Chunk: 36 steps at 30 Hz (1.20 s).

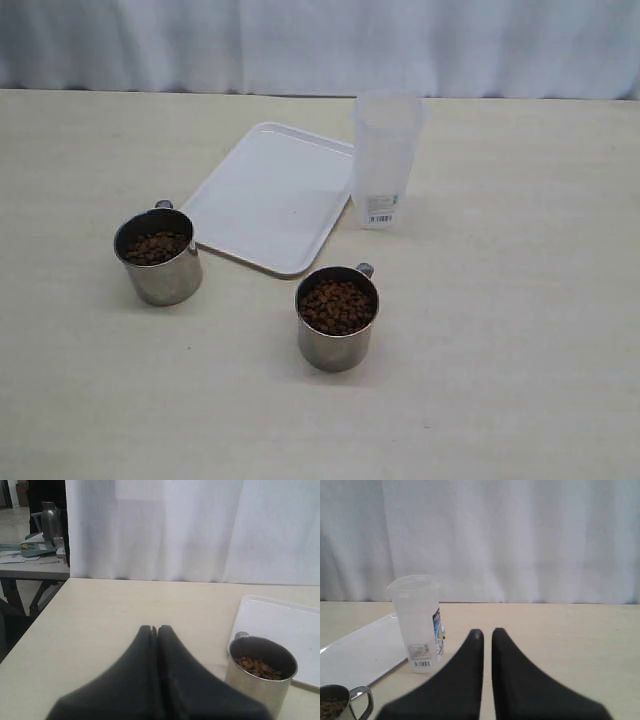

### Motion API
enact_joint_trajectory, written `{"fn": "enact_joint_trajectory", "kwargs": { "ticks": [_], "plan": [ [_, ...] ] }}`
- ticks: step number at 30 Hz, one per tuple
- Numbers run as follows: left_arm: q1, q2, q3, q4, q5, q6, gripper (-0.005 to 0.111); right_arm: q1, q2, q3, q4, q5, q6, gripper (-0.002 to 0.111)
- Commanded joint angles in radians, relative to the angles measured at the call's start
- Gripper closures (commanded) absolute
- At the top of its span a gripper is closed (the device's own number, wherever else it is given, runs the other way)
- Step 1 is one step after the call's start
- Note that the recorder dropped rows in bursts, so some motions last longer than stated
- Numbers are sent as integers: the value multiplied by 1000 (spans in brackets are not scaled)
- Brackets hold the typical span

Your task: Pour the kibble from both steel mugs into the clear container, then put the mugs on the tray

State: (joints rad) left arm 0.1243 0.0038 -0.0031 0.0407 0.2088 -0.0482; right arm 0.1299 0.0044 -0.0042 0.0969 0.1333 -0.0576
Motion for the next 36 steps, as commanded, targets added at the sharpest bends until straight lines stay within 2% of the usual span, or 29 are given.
{"fn": "enact_joint_trajectory", "kwargs": {
  "ticks": [1,19,25,36],
  "plan": [
    [-9,-4,3,-1,-13,-1,107,1,-4,4,-3,-2,-2,103],
    [-9,-4,3,6,-16,3,107,1,-4,4,-3,-2,-2,103],
    [-9,-4,3,22,-218,-8,107,1,-4,4,-3,-2,-2,103],
    [-9,-4,3,26,-328,-40,107,1,-4,4,-3,-2,-2,103]
  ]
}}
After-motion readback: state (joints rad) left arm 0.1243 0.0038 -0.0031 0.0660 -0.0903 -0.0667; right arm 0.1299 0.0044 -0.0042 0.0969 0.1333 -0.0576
